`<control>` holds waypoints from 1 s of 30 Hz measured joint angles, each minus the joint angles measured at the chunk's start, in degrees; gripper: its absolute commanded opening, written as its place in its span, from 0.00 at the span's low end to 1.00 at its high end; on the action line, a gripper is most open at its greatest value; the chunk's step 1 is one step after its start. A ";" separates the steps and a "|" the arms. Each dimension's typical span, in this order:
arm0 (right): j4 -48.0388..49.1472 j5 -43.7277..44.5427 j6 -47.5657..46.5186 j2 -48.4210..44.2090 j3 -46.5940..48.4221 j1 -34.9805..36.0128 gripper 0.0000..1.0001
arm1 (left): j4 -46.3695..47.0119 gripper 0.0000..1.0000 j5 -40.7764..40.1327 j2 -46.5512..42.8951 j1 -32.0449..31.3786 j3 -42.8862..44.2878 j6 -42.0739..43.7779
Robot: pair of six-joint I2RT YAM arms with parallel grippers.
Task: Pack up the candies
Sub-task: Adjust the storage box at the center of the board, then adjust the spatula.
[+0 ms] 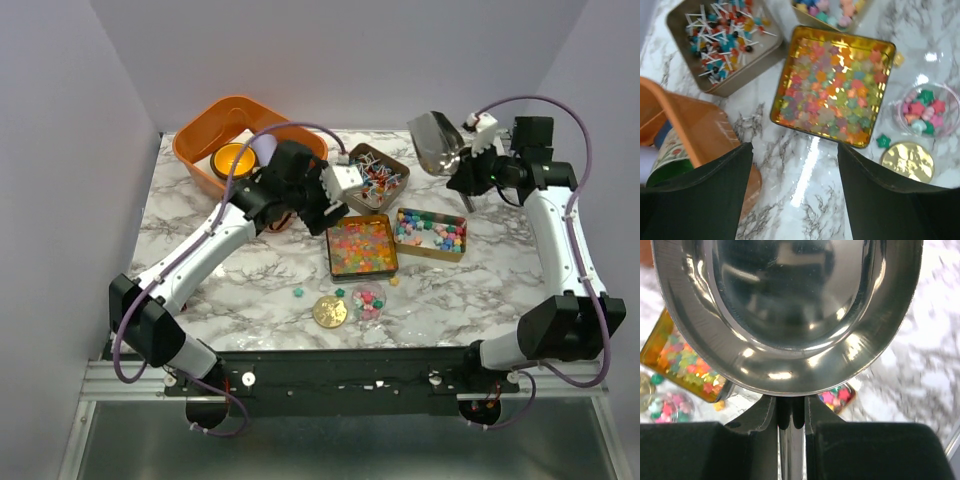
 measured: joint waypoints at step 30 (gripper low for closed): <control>-8.61 16.41 -29.81 -4.85 -2.62 35.19 0.01 | 32.02 0.70 21.24 7.32 14.97 -5.07 -55.01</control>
